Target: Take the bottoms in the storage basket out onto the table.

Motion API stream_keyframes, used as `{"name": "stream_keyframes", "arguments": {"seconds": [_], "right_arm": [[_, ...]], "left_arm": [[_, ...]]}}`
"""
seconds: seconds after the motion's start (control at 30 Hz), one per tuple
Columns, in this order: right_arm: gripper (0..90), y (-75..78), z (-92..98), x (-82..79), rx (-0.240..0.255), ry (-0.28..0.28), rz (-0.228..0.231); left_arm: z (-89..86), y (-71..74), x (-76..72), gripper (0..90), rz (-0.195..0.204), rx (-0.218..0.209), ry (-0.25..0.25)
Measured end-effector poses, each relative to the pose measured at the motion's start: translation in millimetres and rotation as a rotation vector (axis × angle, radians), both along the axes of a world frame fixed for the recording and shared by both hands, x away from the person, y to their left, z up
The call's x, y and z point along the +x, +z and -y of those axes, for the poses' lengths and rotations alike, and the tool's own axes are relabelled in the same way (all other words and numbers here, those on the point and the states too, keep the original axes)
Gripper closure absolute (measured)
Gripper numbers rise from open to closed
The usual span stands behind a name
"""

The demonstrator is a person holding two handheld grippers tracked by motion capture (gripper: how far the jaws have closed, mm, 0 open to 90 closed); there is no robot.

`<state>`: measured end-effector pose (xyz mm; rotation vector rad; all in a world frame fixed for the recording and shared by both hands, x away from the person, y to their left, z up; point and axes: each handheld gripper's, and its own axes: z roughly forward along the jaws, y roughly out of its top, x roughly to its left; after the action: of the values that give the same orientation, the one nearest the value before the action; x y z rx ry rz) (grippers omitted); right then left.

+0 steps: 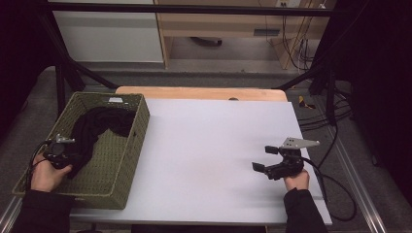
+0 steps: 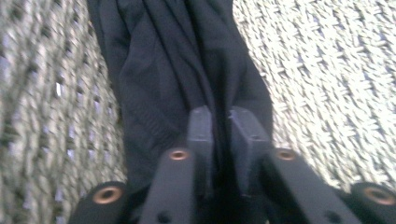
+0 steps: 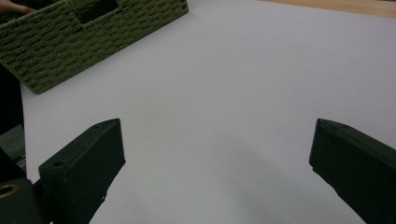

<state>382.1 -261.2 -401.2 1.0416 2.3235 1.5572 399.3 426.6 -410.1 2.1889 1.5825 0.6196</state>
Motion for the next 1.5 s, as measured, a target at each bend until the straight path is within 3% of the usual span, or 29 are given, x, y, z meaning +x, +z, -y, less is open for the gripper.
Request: {"name": "stream_keyframes", "arguments": {"seconds": [0.07,0.33,0.43,0.53,0.63,0.73,0.83,0.97,1.1,1.23,1.4,1.5], "right_arm": [[3.9,0.2,0.4,-0.1,-0.002,-0.001,0.0],[3.9,-0.3,0.6,0.2,-0.001,-0.002,-0.003],[3.9,-0.3,0.8,0.3,0.002,-0.001,0.0],[3.9,-0.1,1.0,0.0,0.003,0.0,0.0],[3.9,-0.3,0.6,-0.1,0.002,0.0,-0.004],[3.9,-0.9,0.1,0.4,0.0,0.0,-0.006],[4.0,-1.7,-0.9,0.9,-0.002,0.003,-0.009],[4.0,-1.6,-0.7,1.0,-0.002,0.002,-0.007],[4.0,-1.0,0.0,1.0,-0.003,0.001,-0.006],[4.0,-0.9,0.1,0.6,-0.002,0.001,-0.005],[4.0,-1.3,-0.2,0.7,-0.004,-0.002,-0.008],[4.0,-1.4,0.3,0.7,-0.001,-0.001,-0.007]], "left_arm": [[1.2,1.4,-0.7,87.4,-0.004,-0.009,0.004],[4.2,18.2,-8.8,88.5,0.026,-0.04,0.007],[-0.4,25.3,-15.0,88.6,0.068,-0.064,-0.006],[-2.5,27.7,-17.8,88.7,0.064,-0.063,-0.029],[0.8,24.6,-16.0,88.5,0.031,-0.047,-0.055],[2.9,21.8,-12.2,86.6,0.019,-0.03,-0.051],[1.3,27.6,-12.6,69.4,0.05,-0.071,-0.039],[4.7,42.7,-11.6,45.3,0.131,-0.115,-0.081],[12.8,51.0,-2.5,31.8,0.128,-0.15,-0.105],[21.2,58.7,9.1,24.4,0.129,-0.146,-0.119],[25.6,66.4,21.8,10.1,0.11,-0.147,-0.101],[23.7,71.2,28.9,7.2,0.131,-0.17,-0.081]]}}
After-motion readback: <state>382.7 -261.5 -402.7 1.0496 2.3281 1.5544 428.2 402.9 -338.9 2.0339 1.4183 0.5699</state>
